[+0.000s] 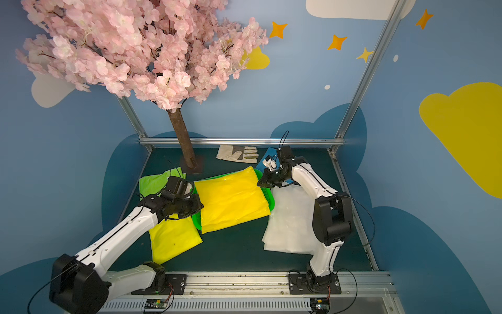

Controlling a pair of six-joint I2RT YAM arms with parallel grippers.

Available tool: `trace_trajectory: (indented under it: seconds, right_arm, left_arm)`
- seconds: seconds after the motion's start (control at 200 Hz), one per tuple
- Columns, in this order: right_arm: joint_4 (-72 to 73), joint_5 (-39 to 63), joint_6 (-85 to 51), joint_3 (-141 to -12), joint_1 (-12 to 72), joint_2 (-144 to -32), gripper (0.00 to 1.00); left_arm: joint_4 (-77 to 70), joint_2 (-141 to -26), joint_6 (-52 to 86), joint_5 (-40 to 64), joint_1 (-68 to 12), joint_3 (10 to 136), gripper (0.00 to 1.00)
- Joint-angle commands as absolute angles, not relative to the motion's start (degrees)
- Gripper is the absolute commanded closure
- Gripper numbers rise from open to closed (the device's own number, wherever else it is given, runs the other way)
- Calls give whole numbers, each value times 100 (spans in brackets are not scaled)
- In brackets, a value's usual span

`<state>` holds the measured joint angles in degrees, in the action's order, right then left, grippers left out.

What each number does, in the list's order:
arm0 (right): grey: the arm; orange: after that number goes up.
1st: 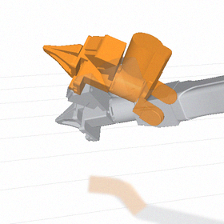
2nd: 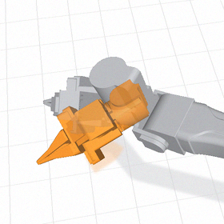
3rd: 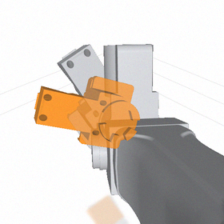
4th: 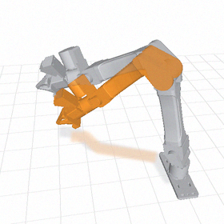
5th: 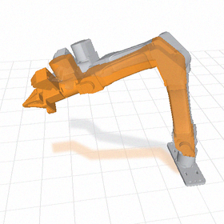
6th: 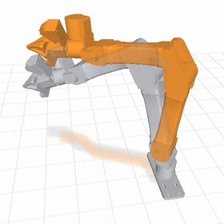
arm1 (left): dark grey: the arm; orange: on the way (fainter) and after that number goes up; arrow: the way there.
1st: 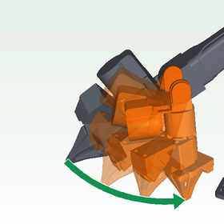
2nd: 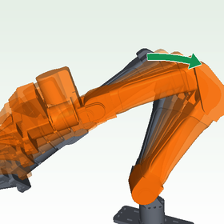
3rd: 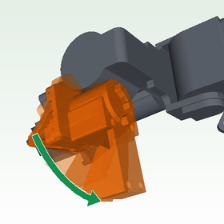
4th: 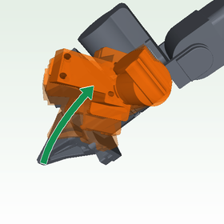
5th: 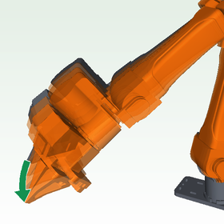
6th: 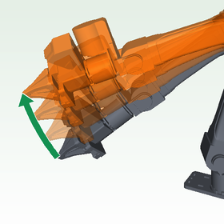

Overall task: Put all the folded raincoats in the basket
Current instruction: Move the basket to the center of the board, then place the raincoat in the basket.

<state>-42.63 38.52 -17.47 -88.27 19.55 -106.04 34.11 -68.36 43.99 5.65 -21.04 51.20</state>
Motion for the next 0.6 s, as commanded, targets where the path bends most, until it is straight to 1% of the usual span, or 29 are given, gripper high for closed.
trace_trajectory:
  seconds: [0.0, 0.125, 0.295, 0.415, 0.596]
  right_arm:
    - [-4276, 3778, -1634, -9213, 2012, -11035, 100]
    - [-4347, 3649, -1626, -9411, 2104, -11333, 100]
    - [-4359, 3412, -1534, -9396, 2196, -11468, 100]
    - [-4380, 3248, -1512, -9451, 2207, -11542, 100]
    - [-4639, 2930, -1492, -9466, 2297, -11585, 100]
  left_arm:
    - [3125, -6906, 4425, 333, -2052, 5143, 97]
    - [3012, -7223, 4356, 312, -2057, 5238, 98]
    - [2824, -7629, 4333, 426, -2069, 5163, 97]
    - [2568, -7766, 4273, 398, -2093, 4994, 98]
    - [2624, -7882, 4351, 571, -2140, 4935, 98]
